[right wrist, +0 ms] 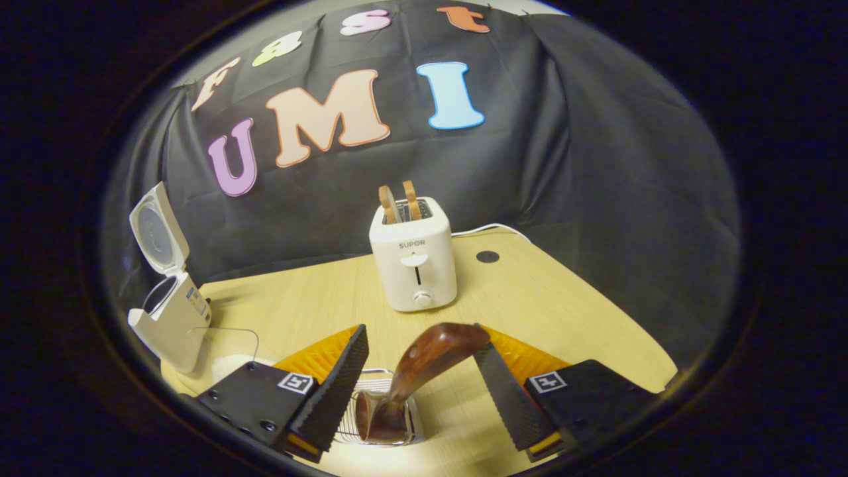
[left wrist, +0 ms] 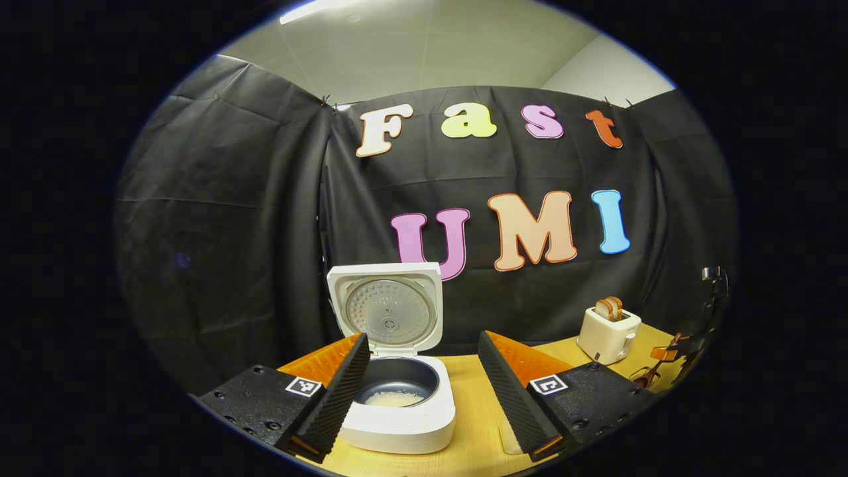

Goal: Close the left gripper, press the button to open the rice cooker; take a wooden spoon from the chopstick holder with the right hand, scoop a spoonful of rice and pour it into the rice cooker, then put the wooden spoon back into the chopstick holder.

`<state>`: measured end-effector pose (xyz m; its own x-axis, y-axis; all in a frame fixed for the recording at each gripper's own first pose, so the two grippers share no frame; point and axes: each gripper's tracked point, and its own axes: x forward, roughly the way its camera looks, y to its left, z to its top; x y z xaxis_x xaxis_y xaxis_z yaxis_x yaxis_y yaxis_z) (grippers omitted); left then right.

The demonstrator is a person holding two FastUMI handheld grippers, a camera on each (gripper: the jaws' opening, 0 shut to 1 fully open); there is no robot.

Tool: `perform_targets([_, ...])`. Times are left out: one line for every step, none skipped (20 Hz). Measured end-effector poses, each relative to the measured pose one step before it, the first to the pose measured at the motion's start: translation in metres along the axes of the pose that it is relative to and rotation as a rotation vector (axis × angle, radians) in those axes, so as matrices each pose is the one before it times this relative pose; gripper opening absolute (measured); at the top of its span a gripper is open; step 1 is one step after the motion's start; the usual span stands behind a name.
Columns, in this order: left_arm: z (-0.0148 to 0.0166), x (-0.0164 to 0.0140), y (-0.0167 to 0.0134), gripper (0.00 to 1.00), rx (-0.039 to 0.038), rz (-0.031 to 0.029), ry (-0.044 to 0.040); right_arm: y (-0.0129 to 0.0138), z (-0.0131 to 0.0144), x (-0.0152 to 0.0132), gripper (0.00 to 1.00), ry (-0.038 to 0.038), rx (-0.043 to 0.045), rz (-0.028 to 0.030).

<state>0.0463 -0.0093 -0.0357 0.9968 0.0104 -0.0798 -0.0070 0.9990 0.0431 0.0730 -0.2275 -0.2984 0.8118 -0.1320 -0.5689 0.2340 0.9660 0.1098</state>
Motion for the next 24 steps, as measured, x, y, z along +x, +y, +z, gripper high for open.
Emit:
perform_targets([-0.00040,0.00076,0.00020,0.99,-0.00105,0.00027,0.00253,0.00239,-0.00651,0.00152,1.00,0.01654,0.00654,0.00969])
perform_targets([-0.00055,0.00108,0.00036,0.97,-0.00097,0.00041,0.00296,0.00209,-0.00523,0.00122,1.00,0.01408,0.00912,0.00843])
perform_targets([-0.00255,-0.00137,0.00132,0.97,0.00102,0.00106,0.00506,0.00095,-0.00407,0.00096,0.90,0.00868,0.01138,0.00579])
perform_targets([-0.00133,0.00005,0.00080,0.97,0.00158,0.00131,0.00404,0.00114,-0.00367,0.00128,0.81,0.01037,0.01304,0.00004])
perform_targets([-0.00205,0.00015,-0.00011,0.98,-0.00058,0.00037,0.00401,0.00199,-0.00245,-0.00006,0.71,0.01234,0.01712,0.01083])
perform_targets([0.00086,0.00025,-0.00025,0.98,-0.00092,-0.00310,0.00124,0.00099,-0.00408,-0.00008,0.62,0.01509,0.01895,0.00111])
perform_targets([-0.00074,-0.00103,0.00075,0.99,0.00139,-0.00112,0.00134,0.00390,-0.00309,-0.00261,0.49,0.01373,0.02142,0.01949])
perform_targets([-0.00073,-0.00008,0.00039,0.99,0.00194,-0.00285,0.00171,0.00188,0.00157,-0.00098,0.39,0.00641,0.02221,0.00109])
perform_targets([-0.00075,0.00047,0.00060,0.98,-0.00023,-0.00074,0.00009,-0.00020,-0.00062,0.00043,0.29,0.00762,0.01418,0.00503])
perform_targets([0.00110,0.00028,0.00097,0.97,-0.00177,-0.00056,-0.00152,0.00389,0.00301,-0.00283,0.29,-0.01050,0.01668,0.00175])
perform_targets([-0.00099,0.00059,0.00136,0.97,0.00002,0.00010,0.00119,0.00251,0.00030,-0.00197,0.20,-0.00466,-0.00594,0.00181])
perform_targets([0.00126,-0.00036,0.00156,0.97,0.00094,0.00023,-0.00304,0.00315,0.00257,-0.00470,0.20,-0.00606,-0.01933,0.00291])
perform_targets([0.00277,-0.00113,0.00200,0.97,0.00085,-0.00036,-0.00621,0.00398,0.00189,-0.00440,0.21,-0.01074,-0.02615,0.00160])
perform_targets([0.00272,0.00021,0.00096,0.97,0.00021,-0.00179,-0.00637,0.00318,0.00469,-0.00510,0.21,-0.01287,-0.02153,0.00212])
perform_targets([0.00059,0.00019,0.00140,0.97,-0.00059,0.00025,-0.00508,0.00379,0.00543,-0.00474,0.21,-0.01339,-0.01155,0.00626])
perform_targets([0.00167,0.00090,0.00131,0.98,-0.00240,-0.00156,-0.00284,0.00439,0.00693,-0.00451,0.19,-0.01153,-0.00096,0.00972])
perform_targets([0.00024,0.00058,0.00096,1.00,-0.00401,-0.00169,-0.00254,0.00555,0.00506,-0.00441,0.22,-0.00824,0.00020,0.01113])
perform_targets([0.00024,0.00030,0.00098,1.00,-0.00563,-0.00119,-0.00123,0.00390,0.00712,-0.00402,0.22,-0.00862,-0.00083,0.00724])
perform_targets([-0.00054,-0.00023,0.00147,0.98,-0.00744,-0.00238,-0.00019,0.00333,0.00669,-0.00502,0.22,-0.01268,-0.00717,0.00388])
perform_targets([-0.00019,-0.00038,0.00237,0.98,-0.00588,-0.00208,-0.00207,0.00300,0.00867,-0.00409,0.20,-0.01596,-0.01823,-0.00059])
perform_targets([-0.00230,0.00085,0.00164,0.98,-0.00333,-0.00059,0.00231,0.00541,0.00717,-0.00531,0.20,-0.01521,-0.02327,0.00476])
perform_targets([-0.00077,0.00031,0.00233,0.98,-0.00406,0.00000,0.00112,0.00702,0.00954,-0.00486,0.20,-0.01653,-0.01867,0.00982])
perform_targets([-0.00116,0.00009,0.00133,0.99,-0.00503,-0.00113,0.00183,0.00919,0.00767,-0.00464,0.20,-0.01619,-0.00875,0.01642])
perform_targets([-0.00022,-0.00031,0.00107,0.98,-0.00534,-0.00127,-0.00061,0.01087,0.00801,-0.00311,0.21,-0.01423,0.00024,0.01972])
